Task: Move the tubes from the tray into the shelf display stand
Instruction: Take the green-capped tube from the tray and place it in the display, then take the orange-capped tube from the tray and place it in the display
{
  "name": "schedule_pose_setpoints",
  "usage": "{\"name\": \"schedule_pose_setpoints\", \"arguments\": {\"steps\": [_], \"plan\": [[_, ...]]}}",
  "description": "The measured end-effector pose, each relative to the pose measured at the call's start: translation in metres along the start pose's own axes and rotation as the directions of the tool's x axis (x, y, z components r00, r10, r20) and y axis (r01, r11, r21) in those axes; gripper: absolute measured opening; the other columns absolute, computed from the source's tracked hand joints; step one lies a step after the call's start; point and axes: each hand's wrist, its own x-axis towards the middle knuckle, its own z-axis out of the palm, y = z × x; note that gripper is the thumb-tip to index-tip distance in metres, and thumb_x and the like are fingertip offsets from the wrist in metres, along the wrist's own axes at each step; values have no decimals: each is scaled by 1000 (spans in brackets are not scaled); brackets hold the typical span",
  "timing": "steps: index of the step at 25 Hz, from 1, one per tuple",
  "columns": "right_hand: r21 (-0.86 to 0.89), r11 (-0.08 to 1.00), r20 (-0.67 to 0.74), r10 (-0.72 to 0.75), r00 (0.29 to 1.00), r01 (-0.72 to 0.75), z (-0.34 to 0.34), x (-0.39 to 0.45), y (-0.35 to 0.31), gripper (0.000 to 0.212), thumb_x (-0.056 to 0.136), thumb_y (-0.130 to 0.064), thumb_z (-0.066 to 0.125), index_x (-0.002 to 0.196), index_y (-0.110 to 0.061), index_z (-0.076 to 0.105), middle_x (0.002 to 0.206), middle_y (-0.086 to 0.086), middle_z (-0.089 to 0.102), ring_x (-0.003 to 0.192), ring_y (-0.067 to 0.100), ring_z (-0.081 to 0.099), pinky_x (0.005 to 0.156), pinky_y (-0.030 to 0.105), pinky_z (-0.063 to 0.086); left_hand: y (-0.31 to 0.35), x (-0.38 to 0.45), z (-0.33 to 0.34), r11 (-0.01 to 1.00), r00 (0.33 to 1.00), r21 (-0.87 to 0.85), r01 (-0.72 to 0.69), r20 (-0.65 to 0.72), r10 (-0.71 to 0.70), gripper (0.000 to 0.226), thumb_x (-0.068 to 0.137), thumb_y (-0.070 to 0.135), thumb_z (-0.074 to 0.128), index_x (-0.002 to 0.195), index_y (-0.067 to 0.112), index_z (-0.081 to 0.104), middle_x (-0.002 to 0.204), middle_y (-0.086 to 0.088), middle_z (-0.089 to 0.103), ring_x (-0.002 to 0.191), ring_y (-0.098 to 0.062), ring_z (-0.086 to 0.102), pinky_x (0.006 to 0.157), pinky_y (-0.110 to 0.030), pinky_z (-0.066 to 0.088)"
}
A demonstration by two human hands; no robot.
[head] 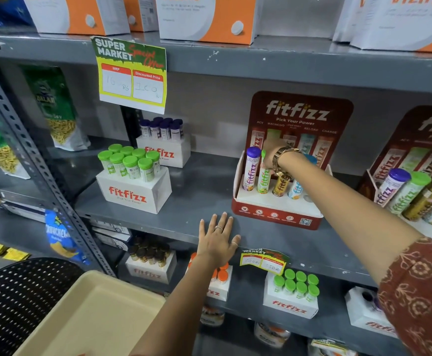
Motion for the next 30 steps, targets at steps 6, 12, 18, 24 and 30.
{"name": "schedule_pose_setpoints", "arguments": {"steps": [6, 12, 18, 24, 30], "plan": [[-56, 998, -68, 11, 998, -15, -6, -7, -6, 25, 90, 0, 54, 115, 4, 56, 94, 14, 64, 94, 29, 62, 81, 31, 50, 0, 0, 0, 1000, 1000, 0, 4, 2, -4, 59, 99, 48, 17, 149, 22, 1, 159, -1, -3, 146, -24, -8, 114, -49, -12], [-83, 997, -291, -29, 956, 5, -22, -37, -26, 35, 93, 4, 42, 127, 2, 49, 130, 24, 50, 119, 38, 54, 95, 42, 48, -9, -11, -6, 997, 997, -65, -44, -73, 39, 57, 100, 42, 22, 149, 17, 7, 160, -2, 2, 146, -20, -5, 116, -45, -9], [-97, 928, -347, -371, 861, 361, 23, -71, -77, 35, 87, 10, 46, 117, -3, 55, 117, 22, 56, 103, 41, 62, 81, 42, 52, -95, -80, 6, 988, 938, -85, 130, -313, -151, 56, 91, 36, 27, 133, 6, 48, 143, -13, 46, 135, -26, 40, 114, -45, 24], [-41, 794, -181, -603, 777, 606, 113, -99, -163, 29, 92, 0, 44, 118, -8, 54, 118, 18, 56, 101, 38, 61, 76, 41, 51, -186, -180, 49, 928, 918, 5, 373, -147, -368, 53, 80, 31, 35, 106, 0, 68, 109, -17, 71, 99, -32, 69, 80, -50, 54], [-39, 638, 48, -768, 639, 769, 208, -135, -245, 29, 92, -4, 45, 119, -10, 53, 121, 13, 57, 109, 32, 58, 81, 40, 49, -239, -275, 106, 884, 880, 59, 464, 85, -468, 55, 76, 32, 34, 104, 2, 70, 109, -14, 72, 96, -28, 70, 80, -46, 55]]}}
